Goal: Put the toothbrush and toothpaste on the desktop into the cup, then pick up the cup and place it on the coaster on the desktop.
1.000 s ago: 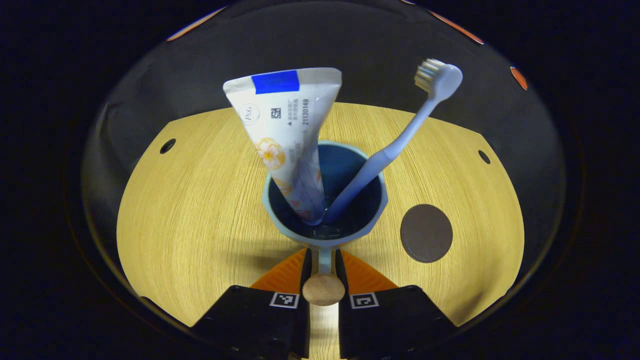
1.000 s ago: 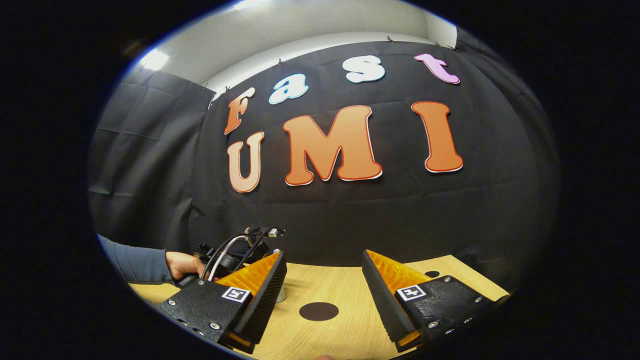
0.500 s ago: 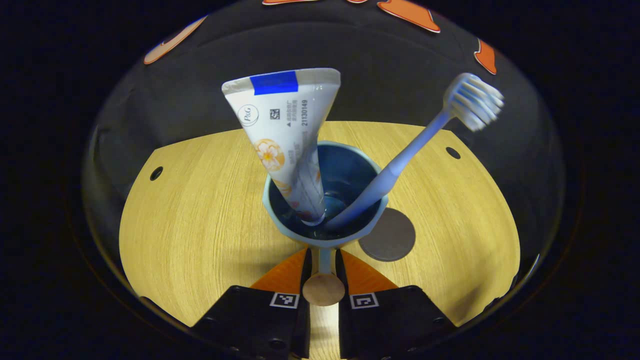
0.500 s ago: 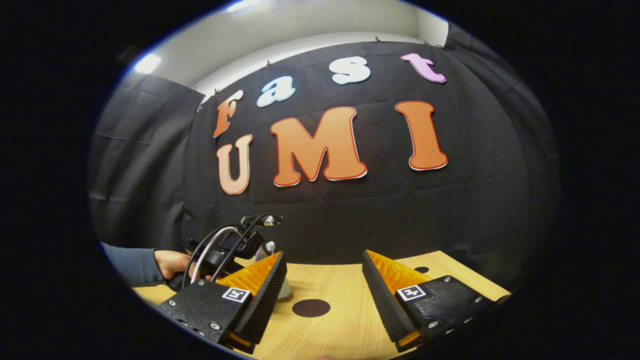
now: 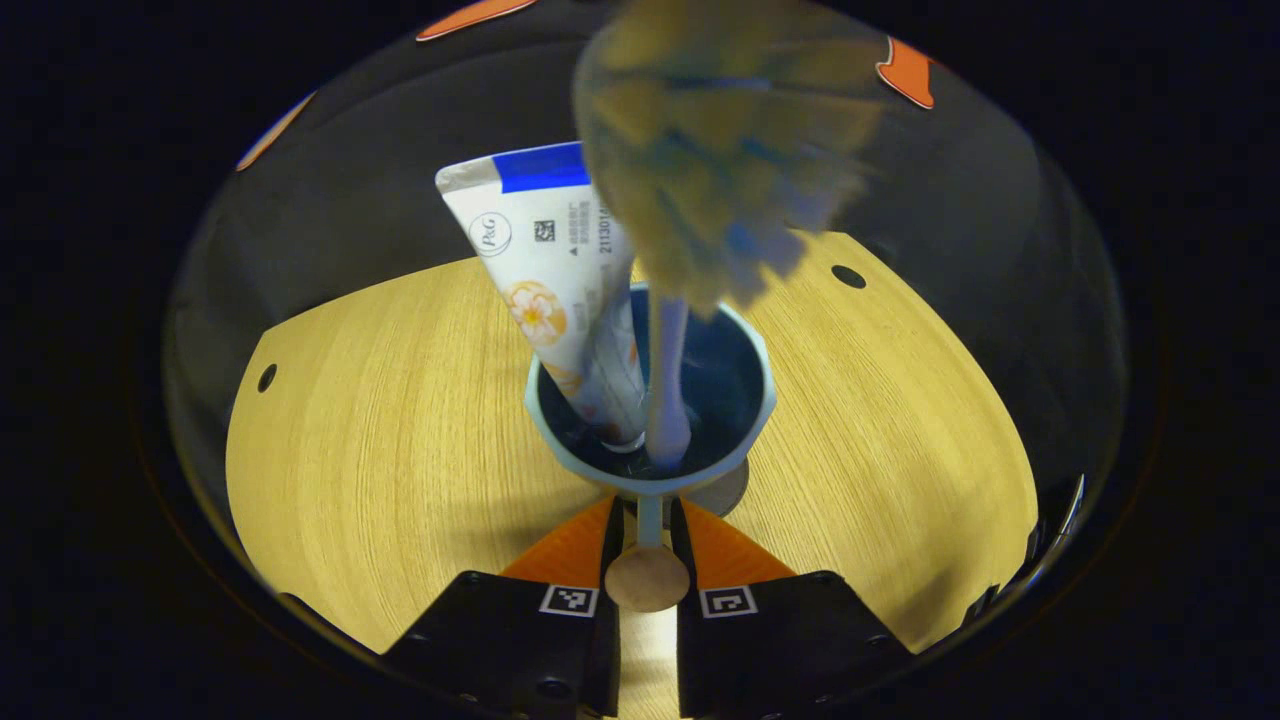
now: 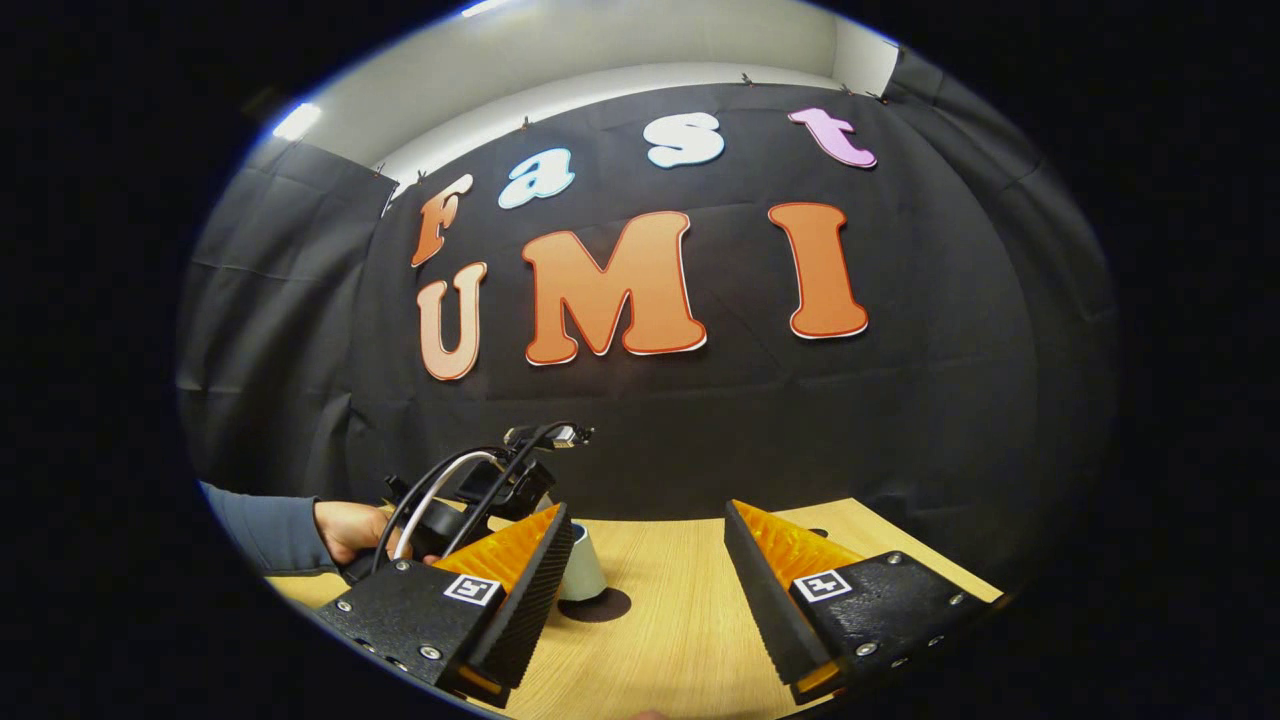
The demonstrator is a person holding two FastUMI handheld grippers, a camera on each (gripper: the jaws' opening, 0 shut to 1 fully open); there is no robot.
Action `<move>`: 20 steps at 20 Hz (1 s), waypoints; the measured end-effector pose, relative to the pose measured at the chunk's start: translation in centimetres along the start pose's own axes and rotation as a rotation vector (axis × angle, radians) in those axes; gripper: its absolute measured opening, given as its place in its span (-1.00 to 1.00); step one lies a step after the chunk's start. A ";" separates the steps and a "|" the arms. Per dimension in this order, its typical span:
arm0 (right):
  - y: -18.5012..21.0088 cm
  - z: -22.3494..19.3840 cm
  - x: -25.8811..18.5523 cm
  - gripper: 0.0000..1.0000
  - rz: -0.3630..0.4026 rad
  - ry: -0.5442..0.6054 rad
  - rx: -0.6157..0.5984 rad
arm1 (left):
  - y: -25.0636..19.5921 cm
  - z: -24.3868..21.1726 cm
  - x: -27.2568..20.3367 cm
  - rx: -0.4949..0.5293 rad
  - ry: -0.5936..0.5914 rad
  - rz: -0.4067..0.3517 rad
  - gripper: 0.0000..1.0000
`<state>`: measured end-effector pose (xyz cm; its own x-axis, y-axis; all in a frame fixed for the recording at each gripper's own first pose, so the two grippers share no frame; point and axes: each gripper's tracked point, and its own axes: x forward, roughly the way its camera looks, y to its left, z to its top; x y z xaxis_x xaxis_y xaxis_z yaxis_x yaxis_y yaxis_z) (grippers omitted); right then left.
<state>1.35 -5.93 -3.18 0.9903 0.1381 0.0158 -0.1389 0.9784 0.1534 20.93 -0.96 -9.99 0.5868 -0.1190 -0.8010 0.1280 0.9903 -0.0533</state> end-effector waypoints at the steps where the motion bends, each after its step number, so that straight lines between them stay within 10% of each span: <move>1: -0.3 0.0 0.1 0.82 -0.002 0.002 0.006 | -0.1 -0.1 0.2 0.005 0.009 -0.002 -0.55; 8: -1.6 -2.0 0.0 0.83 -0.027 0.054 0.044 | 0.7 2.7 -1.6 0.033 0.018 0.025 -0.48; 11: -1.6 -2.3 0.2 0.82 -0.033 0.063 0.052 | 1.1 5.9 -4.1 0.056 -0.068 0.035 -0.12; 12: -1.5 -2.3 0.2 0.82 -0.034 0.063 0.052 | 1.3 6.8 -5.2 0.052 -0.089 0.036 0.35; 17: 0.0 -1.9 0.7 0.84 -0.033 0.057 0.023 | 3.4 8.2 -10.8 0.127 -0.295 0.101 0.48; 20: 1.2 -1.5 1.2 0.82 -0.038 0.046 -0.013 | 5.1 8.4 -14.4 0.149 -0.410 0.159 1.00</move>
<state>2.35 -4.35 -4.42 0.9936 0.1074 -0.0352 -0.1016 0.9850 0.1397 19.85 5.23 6.23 0.8723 -0.0140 -0.4888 0.1062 0.9812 0.1614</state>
